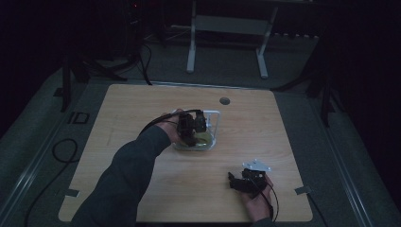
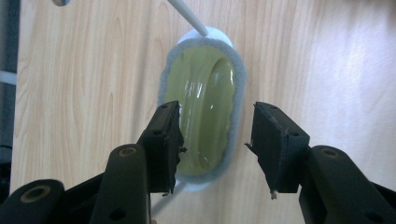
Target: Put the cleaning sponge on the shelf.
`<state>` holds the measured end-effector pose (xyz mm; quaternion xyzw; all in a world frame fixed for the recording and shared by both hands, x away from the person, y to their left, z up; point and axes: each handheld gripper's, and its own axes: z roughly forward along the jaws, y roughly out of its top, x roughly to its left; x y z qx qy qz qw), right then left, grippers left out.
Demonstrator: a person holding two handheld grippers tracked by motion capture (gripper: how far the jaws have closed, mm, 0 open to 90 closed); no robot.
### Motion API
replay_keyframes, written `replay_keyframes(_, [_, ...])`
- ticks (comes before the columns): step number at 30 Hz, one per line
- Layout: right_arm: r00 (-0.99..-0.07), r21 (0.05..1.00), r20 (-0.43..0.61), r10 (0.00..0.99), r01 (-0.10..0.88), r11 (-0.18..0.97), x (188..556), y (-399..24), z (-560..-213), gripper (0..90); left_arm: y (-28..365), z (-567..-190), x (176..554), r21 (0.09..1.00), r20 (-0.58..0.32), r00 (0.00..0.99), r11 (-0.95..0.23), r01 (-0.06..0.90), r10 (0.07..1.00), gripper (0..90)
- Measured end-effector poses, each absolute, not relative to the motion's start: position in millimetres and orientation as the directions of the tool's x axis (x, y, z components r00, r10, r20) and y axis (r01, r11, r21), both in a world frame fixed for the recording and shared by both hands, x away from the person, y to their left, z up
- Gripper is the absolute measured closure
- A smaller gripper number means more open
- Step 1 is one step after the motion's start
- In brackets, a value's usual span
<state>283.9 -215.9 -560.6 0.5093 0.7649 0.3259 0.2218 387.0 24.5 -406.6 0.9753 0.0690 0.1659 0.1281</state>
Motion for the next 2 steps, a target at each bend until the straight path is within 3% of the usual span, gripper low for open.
replay_keyframes(2, [-0.382,0.725,-0.008,0.924,0.634,0.269,284.0,-215.9,-560.6,15.1,30.3,-398.9,382.9,0.304,0.293,0.934,-0.946,0.11,0.203,52.2])
